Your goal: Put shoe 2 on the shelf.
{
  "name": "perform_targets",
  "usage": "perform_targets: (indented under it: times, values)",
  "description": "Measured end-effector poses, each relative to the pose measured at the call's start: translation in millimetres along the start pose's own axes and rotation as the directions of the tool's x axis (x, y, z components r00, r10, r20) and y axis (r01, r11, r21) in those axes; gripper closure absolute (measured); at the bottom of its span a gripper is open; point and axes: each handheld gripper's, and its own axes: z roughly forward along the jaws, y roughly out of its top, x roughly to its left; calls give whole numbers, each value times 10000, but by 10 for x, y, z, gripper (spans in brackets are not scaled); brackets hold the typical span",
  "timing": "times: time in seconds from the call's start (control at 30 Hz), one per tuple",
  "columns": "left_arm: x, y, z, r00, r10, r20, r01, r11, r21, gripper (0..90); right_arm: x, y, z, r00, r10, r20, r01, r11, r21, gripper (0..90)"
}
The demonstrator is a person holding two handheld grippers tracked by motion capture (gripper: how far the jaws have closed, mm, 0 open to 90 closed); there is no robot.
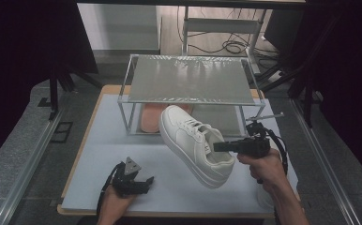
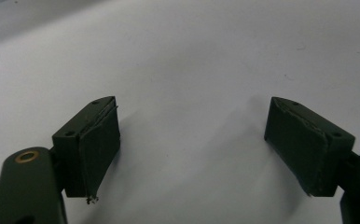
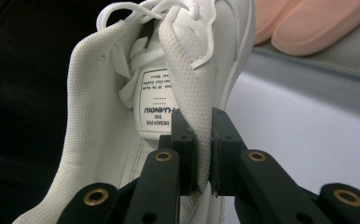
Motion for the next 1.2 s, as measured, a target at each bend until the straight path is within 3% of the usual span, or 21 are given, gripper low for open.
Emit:
perform_targets:
  times: [0.47,0.87,1.2]
  values:
    - [-1,0,2,10000,-35,24,35,10000,-22,180,170,274,-22,9999,58,-145,-71,9959,-905,826]
    - [-2,0,1,10000,-33,16,33,10000,-28,180,179,571,139,9974,611,369,-537,9828,-1768,827]
    - [-3,-1,0,10000,-33,28,33,10000,-43,183,94,796,340,9868,1142,1150,-850,9687,-2331,827]
